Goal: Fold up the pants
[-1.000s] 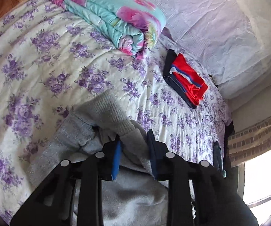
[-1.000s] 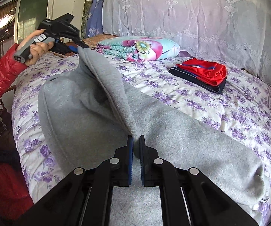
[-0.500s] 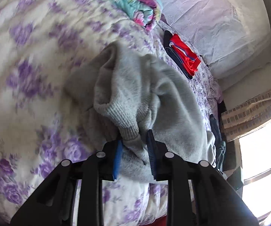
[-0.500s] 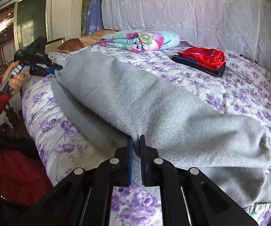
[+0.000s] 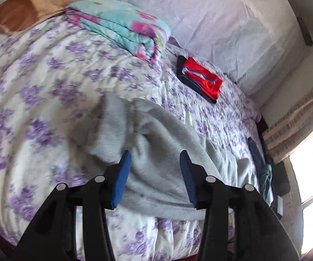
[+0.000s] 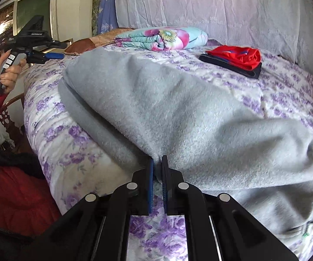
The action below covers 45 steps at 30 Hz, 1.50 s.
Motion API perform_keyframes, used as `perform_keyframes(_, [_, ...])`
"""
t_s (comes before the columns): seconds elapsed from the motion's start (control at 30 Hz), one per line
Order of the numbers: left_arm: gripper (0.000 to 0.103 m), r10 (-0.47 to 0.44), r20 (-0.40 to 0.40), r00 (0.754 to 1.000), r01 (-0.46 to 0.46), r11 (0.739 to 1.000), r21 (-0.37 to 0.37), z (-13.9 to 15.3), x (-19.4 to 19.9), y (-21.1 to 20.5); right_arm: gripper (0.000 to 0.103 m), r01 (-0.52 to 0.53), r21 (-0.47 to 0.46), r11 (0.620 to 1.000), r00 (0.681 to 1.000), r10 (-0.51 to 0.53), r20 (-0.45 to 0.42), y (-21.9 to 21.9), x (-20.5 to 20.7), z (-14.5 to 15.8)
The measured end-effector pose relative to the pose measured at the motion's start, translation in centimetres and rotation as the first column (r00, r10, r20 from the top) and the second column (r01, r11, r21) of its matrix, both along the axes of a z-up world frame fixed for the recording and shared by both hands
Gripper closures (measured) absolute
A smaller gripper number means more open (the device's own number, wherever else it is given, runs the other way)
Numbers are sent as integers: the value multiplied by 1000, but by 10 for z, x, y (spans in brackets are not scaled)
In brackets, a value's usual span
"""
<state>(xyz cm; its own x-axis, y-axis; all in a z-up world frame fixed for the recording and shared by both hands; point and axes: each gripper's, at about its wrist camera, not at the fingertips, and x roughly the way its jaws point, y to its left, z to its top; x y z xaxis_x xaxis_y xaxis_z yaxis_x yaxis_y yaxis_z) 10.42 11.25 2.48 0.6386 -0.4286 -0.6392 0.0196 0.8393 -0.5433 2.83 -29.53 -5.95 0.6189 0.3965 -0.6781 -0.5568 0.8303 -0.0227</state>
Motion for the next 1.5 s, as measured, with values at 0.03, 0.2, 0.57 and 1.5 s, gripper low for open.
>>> perform_keyframes(0.03, [58,-21,-16,1000,21,1000,17,-6,9,-11,95,5,14,1000,1000,-5,-5,-1,0,-2])
perform_keyframes(0.2, [61,-38,-115,993,51,992,112,-60,34,-26,94,25,134,991,999,-19,-45,-16,4,-10])
perform_keyframes(0.57, [40,-275,109,955,250,947,203,15,-18,-116,61,211,486,848,977,-181,-108,-101,-7,25])
perform_keyframes(1.5, [39,-458,-31,888,459,887,46,-76,16,-182,89,567,647,510,812,-477,-335,-228,54,53])
